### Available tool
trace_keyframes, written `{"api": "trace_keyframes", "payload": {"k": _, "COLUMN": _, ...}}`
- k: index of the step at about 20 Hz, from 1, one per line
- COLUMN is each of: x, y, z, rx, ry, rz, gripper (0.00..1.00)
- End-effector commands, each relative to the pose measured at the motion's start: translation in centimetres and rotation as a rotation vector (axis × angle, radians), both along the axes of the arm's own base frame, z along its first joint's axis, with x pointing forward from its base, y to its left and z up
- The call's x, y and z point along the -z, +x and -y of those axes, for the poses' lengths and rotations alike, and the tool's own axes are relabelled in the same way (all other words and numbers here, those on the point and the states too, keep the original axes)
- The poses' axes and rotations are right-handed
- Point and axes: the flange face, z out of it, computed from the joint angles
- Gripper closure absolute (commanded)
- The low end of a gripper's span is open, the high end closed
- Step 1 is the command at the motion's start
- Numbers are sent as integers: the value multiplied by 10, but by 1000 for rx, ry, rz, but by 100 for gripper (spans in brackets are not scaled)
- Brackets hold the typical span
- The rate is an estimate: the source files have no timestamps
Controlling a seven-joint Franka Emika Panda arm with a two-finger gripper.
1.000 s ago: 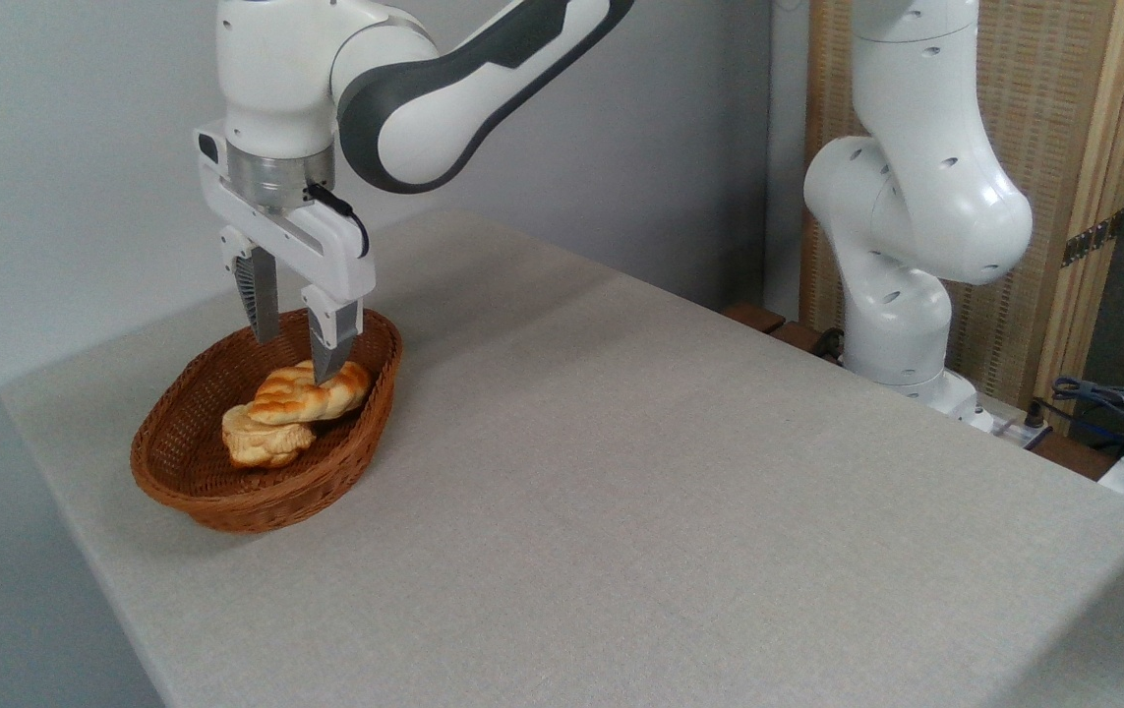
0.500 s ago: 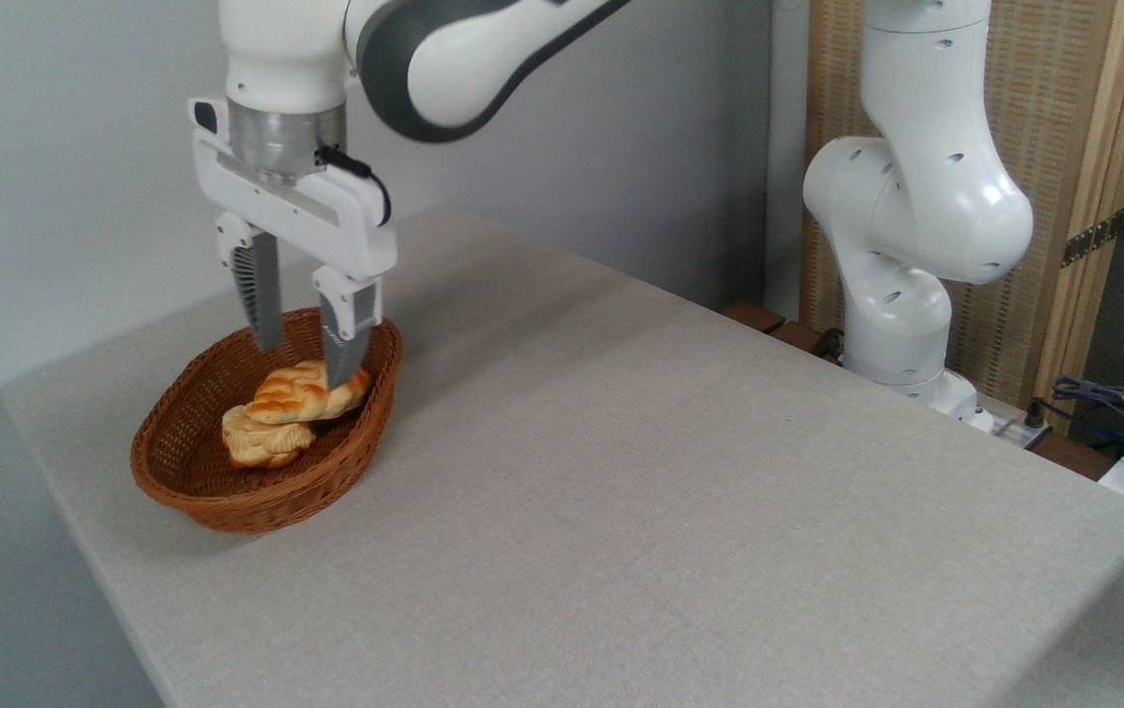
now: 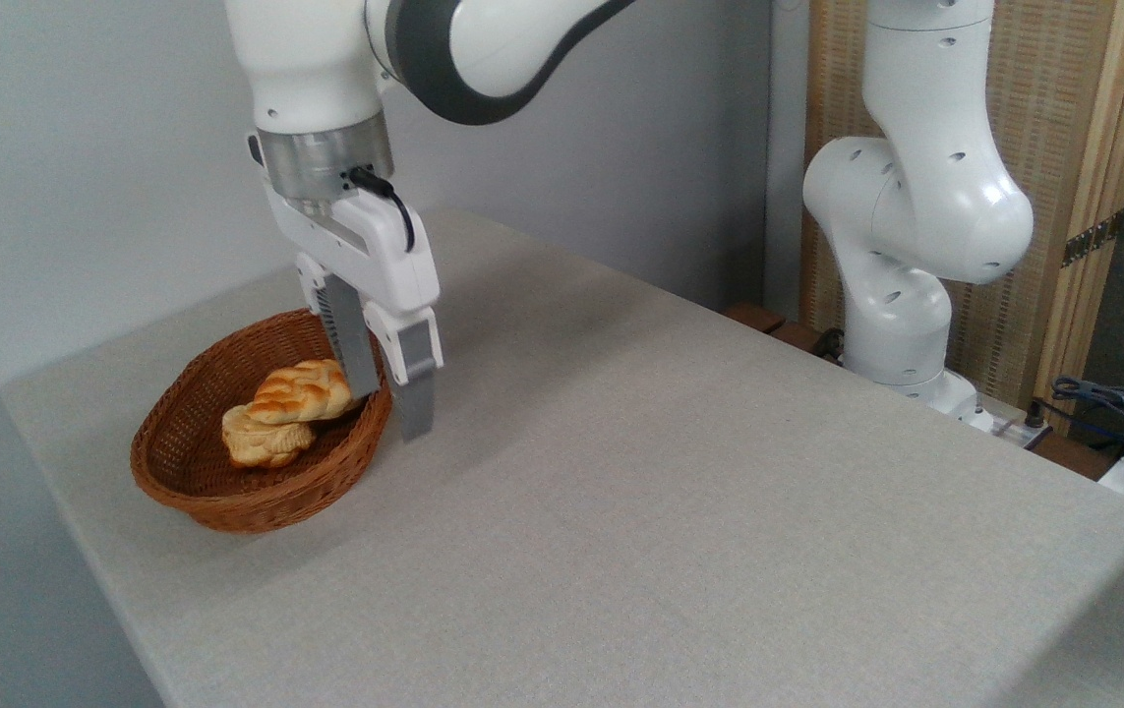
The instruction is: Put bread into the basket
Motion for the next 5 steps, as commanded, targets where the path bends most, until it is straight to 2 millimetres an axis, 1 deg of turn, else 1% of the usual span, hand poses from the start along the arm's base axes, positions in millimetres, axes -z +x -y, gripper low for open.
{"api": "trace_keyframes", "payload": {"k": 1, "x": -2, "y": 4, "z": -25, "rx": 18, "ry": 10, "rz": -20, "gripper": 0}}
{"api": "trace_keyframes", "payload": {"k": 3, "x": -2, "y": 4, "z": -26, "rx": 13, "ry": 9, "rz": -20, "gripper": 0}}
{"api": "trace_keyframes", "payload": {"k": 5, "x": -2, "y": 5, "z": -32, "rx": -5, "ry": -6, "rz": -21, "gripper": 0}}
